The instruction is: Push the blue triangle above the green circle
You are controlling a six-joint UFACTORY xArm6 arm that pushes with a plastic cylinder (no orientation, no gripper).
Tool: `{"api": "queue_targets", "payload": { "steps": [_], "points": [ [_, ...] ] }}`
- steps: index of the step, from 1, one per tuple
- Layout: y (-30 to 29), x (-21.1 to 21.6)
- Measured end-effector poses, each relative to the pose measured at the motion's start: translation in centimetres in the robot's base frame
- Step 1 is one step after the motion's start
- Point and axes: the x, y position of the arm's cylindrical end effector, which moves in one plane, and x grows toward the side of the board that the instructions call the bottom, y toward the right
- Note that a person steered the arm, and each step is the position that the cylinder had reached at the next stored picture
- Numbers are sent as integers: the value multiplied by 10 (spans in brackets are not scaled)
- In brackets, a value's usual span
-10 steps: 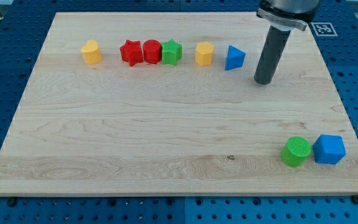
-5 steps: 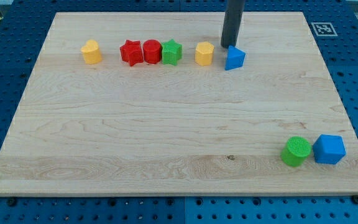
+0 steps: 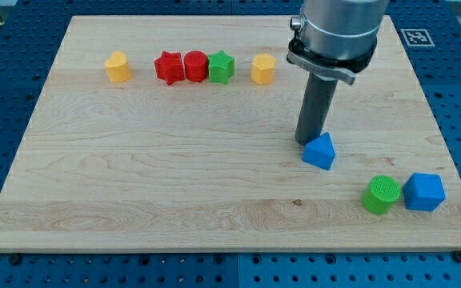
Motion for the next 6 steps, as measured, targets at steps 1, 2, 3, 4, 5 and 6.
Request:
{"api": "queue_targets", "payload": {
  "steps": [1, 2, 3, 4, 5, 6],
  "points": [
    [0, 24],
    [0, 39],
    [0, 48],
    [0, 63],
    [0, 70],
    [0, 65]
  ]
}}
